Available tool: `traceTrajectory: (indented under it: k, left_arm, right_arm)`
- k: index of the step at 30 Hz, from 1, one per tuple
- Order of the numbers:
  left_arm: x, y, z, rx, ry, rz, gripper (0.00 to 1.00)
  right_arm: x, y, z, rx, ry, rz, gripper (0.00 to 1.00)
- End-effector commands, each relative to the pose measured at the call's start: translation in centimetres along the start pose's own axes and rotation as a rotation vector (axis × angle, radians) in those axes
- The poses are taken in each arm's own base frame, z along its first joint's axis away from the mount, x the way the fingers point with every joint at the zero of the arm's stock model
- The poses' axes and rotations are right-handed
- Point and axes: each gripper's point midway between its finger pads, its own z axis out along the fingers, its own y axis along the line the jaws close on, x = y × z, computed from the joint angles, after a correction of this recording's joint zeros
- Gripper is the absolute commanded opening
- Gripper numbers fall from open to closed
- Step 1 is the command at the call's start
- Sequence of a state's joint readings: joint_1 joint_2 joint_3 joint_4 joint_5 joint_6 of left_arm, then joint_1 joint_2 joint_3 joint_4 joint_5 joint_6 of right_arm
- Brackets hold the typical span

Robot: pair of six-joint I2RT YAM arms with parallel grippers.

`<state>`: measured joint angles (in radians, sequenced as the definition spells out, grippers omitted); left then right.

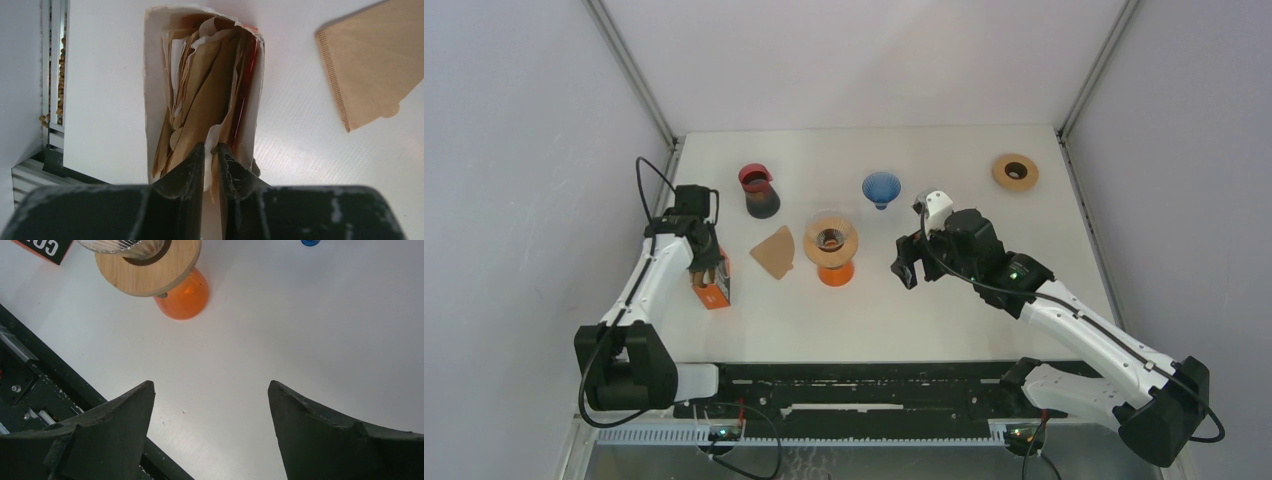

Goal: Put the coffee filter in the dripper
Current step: Pick up the coffee filter from the coffee filter holder.

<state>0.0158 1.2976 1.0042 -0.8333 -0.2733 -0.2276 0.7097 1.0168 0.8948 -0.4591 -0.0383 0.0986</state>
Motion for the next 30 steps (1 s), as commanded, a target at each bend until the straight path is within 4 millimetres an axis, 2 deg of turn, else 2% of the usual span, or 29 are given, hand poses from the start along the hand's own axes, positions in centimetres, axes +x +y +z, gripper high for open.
traceTrajectory:
  k: [1,8,20,30]
  left_arm:
    - [-0.4,-0.3,-0.7,0.02,-0.026,-0.004,0.19]
    - [-0.5,0.0,-0.9,0.006,-0.033,-0.005,0.18]
    - [-1.0,1.0,-1.9,-0.031,-0.071,-0.014,0.0]
    - [-1.9,2.5,-3.8,-0.088,-0.126,-0.04,0.0]
  right_arm:
    - [-1.5,0.5,-0.1,-0.019,-0.061,-0.019,0.92]
    - [-1.5,0.5,-0.2,-0.017,-0.063,-0.022,0.92]
    - [-1.5,0.5,-0.2,-0.014,-0.063,-0.022,0.92]
    - [-1.6,0.5,-0.4,-0.015,-0.068,-0.023,0.92]
